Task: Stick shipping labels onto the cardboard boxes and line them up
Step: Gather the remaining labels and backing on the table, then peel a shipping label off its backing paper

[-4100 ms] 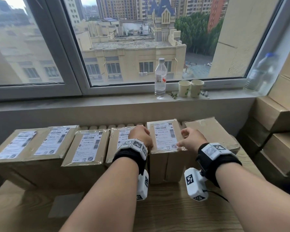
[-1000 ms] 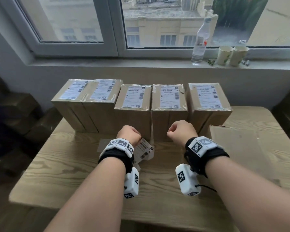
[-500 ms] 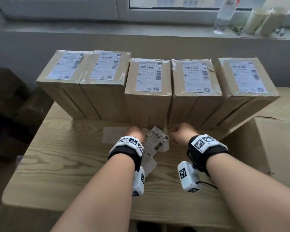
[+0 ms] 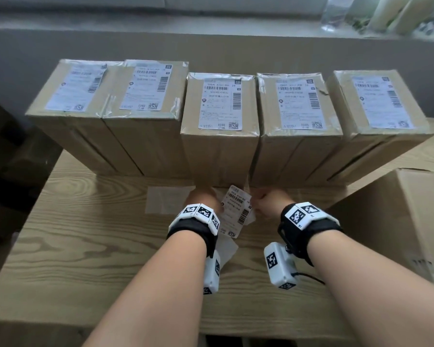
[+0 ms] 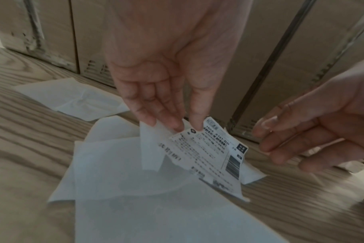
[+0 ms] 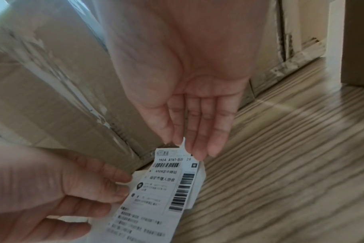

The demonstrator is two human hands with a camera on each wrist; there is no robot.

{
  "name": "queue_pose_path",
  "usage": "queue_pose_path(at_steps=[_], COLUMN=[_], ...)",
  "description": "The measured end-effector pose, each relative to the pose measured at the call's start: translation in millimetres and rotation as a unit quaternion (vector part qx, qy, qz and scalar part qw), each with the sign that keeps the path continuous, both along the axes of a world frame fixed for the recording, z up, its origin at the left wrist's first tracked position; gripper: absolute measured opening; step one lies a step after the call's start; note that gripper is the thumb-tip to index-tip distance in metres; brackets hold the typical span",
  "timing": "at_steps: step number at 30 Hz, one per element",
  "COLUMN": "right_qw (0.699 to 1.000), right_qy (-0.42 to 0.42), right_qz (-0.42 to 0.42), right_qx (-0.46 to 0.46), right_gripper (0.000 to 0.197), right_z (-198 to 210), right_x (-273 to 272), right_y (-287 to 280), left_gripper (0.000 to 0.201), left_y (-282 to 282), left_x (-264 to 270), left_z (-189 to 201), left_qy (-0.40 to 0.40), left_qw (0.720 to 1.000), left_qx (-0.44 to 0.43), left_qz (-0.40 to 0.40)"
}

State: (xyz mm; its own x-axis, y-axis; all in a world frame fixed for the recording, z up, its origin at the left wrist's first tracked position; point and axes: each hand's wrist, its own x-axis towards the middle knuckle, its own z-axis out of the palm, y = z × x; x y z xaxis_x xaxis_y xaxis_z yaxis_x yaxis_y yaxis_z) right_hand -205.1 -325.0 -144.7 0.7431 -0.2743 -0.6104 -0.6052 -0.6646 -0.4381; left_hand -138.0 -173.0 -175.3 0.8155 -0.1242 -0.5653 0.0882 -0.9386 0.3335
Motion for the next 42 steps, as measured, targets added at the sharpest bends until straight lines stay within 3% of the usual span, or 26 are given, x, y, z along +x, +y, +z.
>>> queue_pose_path(at_steps=[6,11,15,18,21,24,28,33,42], right_qw=[1.0,0.999,0.997,0.993,0.979,0.967,0.963,0.967,0.958], right_qy=[0.012,0.015,-0.006,-0.041,-0.109,-0.165,-0.204,-0.217,-0.258], right_qz=[-0.028,-0.03,-0.082,-0.114,-0.167,-0.186,-0.171,-0.129,-0.113], right_qx=[0.006,0.007,0.012,0.011,0.045,0.051,0.04,0.044,0.046], right_gripper=[0.026,0.023,0.022,0.02,0.033,0.024,0.006,0.008,0.009], right_z=[-6.9,-10.8,-13.0,-5.9,6.5,23.9,51.5,81.9,124.2], right_x=[-6.4,-11.2,-16.1,-18.8,-20.5,-22.9,-28.5,-38.2,-52.6], right_y=[-7.7,-9.6,-17.1,-23.6,-26.4,-27.2,-31.1,-34.0,-43.6], left_gripper=[0.037,0.015,0.009,0.017,0.024,0.023,0.028,0.021,0.027], left_y=[-10.8,-19.8,-20.8,-17.4,-15.9,-16.3,-19.5,-26.8,-39.0], left_x=[-5.4,-10.1,-9.3,-13.2,-18.1,-21.6,-26.7,-33.0,-43.6], left_z=[-7.9,-11.1,-5.9,3.6,16.9,32.0,54.9,95.0,145.6], left_qy=[0.021,0.031,0.072,0.105,0.127,0.131,0.113,0.042,0.005], left_qw=[1.0,0.999,0.993,0.982,0.974,0.968,0.96,0.949,0.933], left_qx=[-0.007,-0.032,-0.093,-0.147,-0.179,-0.209,-0.249,-0.306,-0.356], left_qz=[-0.011,-0.022,0.03,0.055,0.058,0.05,0.053,0.059,0.047])
